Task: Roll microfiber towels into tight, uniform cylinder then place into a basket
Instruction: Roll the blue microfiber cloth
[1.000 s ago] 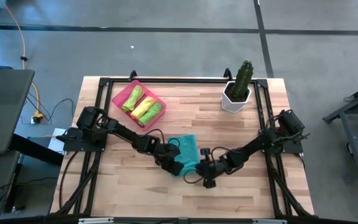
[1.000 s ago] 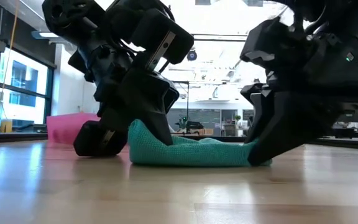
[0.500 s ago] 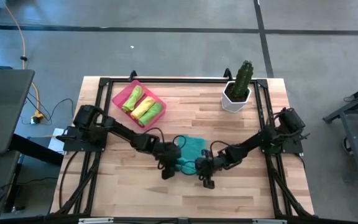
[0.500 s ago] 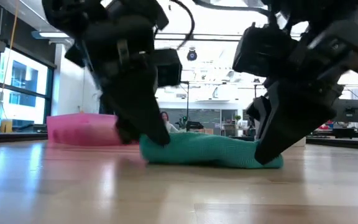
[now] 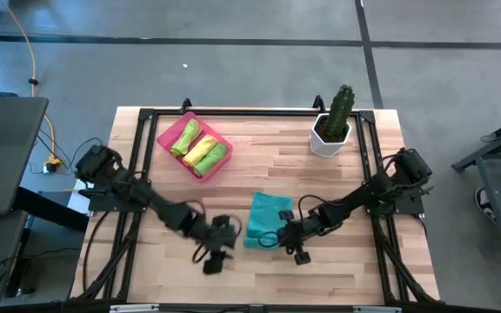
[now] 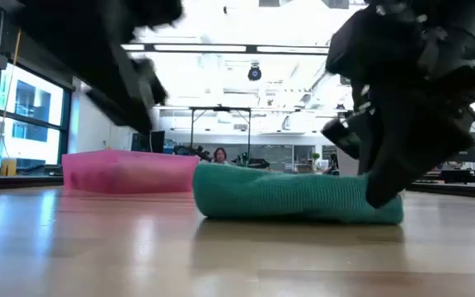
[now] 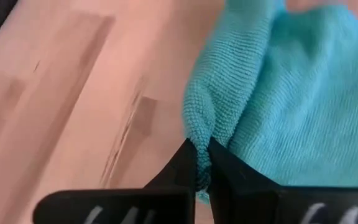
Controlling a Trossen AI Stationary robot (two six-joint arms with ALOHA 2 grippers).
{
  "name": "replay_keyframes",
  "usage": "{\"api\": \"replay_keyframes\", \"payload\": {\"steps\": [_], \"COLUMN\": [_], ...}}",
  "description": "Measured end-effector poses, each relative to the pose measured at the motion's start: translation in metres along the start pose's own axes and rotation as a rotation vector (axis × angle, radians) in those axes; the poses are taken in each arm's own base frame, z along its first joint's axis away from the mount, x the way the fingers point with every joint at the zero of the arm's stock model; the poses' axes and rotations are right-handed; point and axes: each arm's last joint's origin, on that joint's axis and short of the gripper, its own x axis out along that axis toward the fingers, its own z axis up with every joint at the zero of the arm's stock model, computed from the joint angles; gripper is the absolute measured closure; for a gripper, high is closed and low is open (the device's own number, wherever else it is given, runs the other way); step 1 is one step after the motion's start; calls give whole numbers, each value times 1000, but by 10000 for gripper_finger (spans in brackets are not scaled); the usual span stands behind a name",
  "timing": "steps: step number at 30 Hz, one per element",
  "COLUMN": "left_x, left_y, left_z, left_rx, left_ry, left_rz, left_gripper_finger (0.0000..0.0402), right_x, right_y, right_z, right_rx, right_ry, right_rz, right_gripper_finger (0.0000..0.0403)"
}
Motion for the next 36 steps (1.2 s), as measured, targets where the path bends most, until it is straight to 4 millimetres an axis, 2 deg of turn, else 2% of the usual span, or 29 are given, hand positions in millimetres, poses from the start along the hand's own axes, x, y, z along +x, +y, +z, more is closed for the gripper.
{"api": "replay_keyframes", "payload": {"steps": [3,5,8,12,20,24,30,36], "left_x": [4,4,13,33,62,67,66,78], "left_y": [-24,-36,-44,-40,-14,-6,-4,11], "left_z": [-9,-14,-17,-20,-28,-28,-23,-23], "left_rx": [120,264,431,436,464,519,661,612], "left_ry": [-91,-179,-272,-276,-195,-179,-191,-153], "left_rz": [27,128,238,214,292,336,409,345], "left_gripper_finger": [261,261,261,261,261,261,261,261], "right_x": [0,0,-1,-1,1,1,1,1], "right_y": [-2,-6,-16,-24,-22,-22,-22,-21], "right_z": [1,3,5,4,6,6,6,7], "right_rx": [-168,-219,-91,166,422,447,457,456], "right_ry": [-6,-14,-16,13,27,28,27,19], "right_rz": [17,46,102,126,181,181,182,184], "right_gripper_finger": [400,400,401,402,403,403,403,403]}}
